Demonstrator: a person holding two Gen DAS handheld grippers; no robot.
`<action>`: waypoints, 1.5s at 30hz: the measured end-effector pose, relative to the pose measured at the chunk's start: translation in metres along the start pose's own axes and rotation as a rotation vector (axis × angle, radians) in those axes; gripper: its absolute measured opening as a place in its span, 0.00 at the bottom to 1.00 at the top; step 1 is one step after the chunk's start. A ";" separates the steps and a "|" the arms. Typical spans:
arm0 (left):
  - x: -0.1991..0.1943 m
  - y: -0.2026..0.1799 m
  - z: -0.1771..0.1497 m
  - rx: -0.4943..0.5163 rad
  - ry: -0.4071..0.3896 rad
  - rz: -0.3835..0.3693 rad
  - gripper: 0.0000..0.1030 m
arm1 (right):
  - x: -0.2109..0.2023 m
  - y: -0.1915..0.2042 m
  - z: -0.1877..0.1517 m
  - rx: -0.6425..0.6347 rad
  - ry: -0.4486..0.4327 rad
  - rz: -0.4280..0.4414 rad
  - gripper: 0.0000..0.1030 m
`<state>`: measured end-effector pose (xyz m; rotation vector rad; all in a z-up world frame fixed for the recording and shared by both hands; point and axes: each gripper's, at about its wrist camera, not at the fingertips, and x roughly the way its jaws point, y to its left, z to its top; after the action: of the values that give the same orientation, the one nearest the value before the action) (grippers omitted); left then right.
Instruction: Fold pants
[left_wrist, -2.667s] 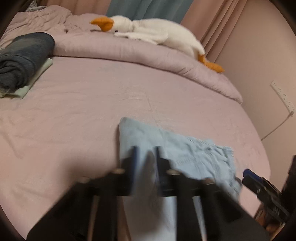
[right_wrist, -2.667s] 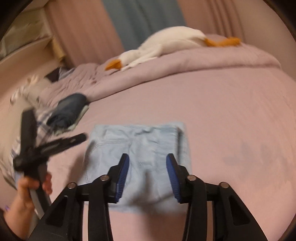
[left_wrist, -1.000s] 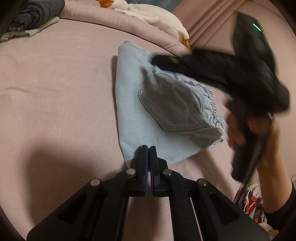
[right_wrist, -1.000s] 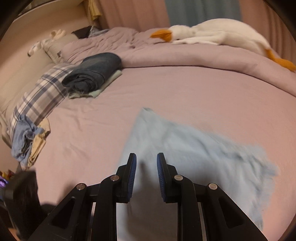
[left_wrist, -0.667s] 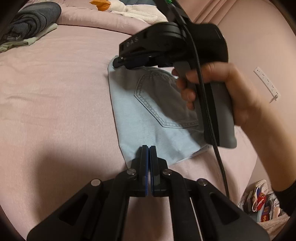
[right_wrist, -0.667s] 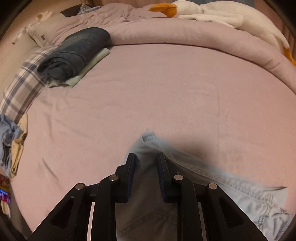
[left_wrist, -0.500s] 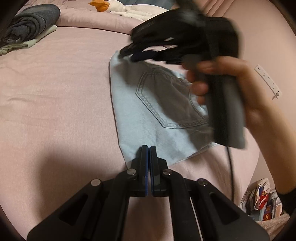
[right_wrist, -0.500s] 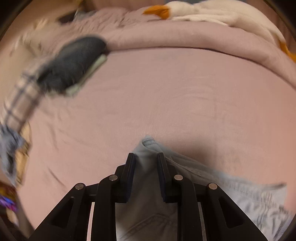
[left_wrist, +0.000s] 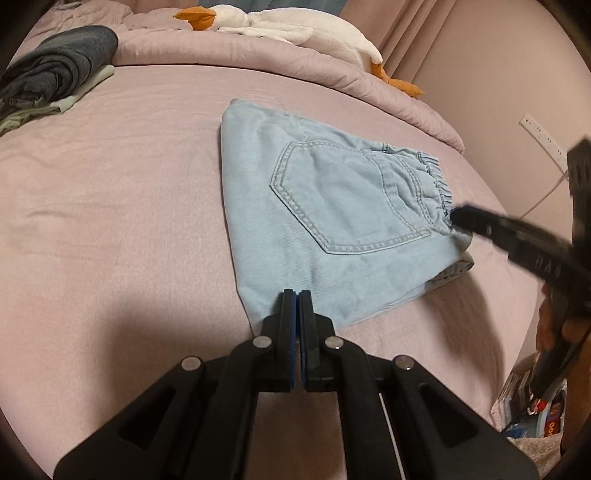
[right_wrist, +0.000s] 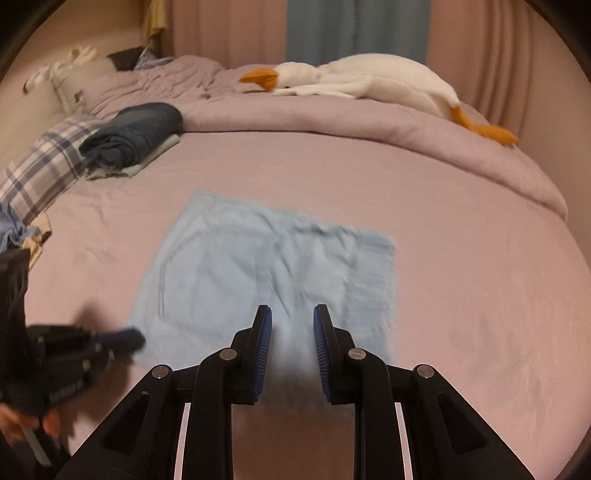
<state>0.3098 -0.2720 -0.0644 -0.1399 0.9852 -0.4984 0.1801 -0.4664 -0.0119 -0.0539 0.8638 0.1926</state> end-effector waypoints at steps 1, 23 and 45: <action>0.004 0.003 0.006 0.006 0.002 0.008 0.04 | 0.004 -0.003 -0.004 0.018 0.018 -0.003 0.23; 0.008 -0.007 0.015 0.088 0.038 0.165 0.05 | 0.003 -0.034 -0.027 0.337 -0.074 0.190 0.42; 0.010 -0.009 0.013 0.074 0.037 0.178 0.04 | -0.020 -0.051 -0.064 0.535 -0.099 0.338 0.51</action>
<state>0.3224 -0.2863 -0.0617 0.0232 1.0038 -0.3746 0.1286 -0.5271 -0.0400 0.6001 0.7983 0.2716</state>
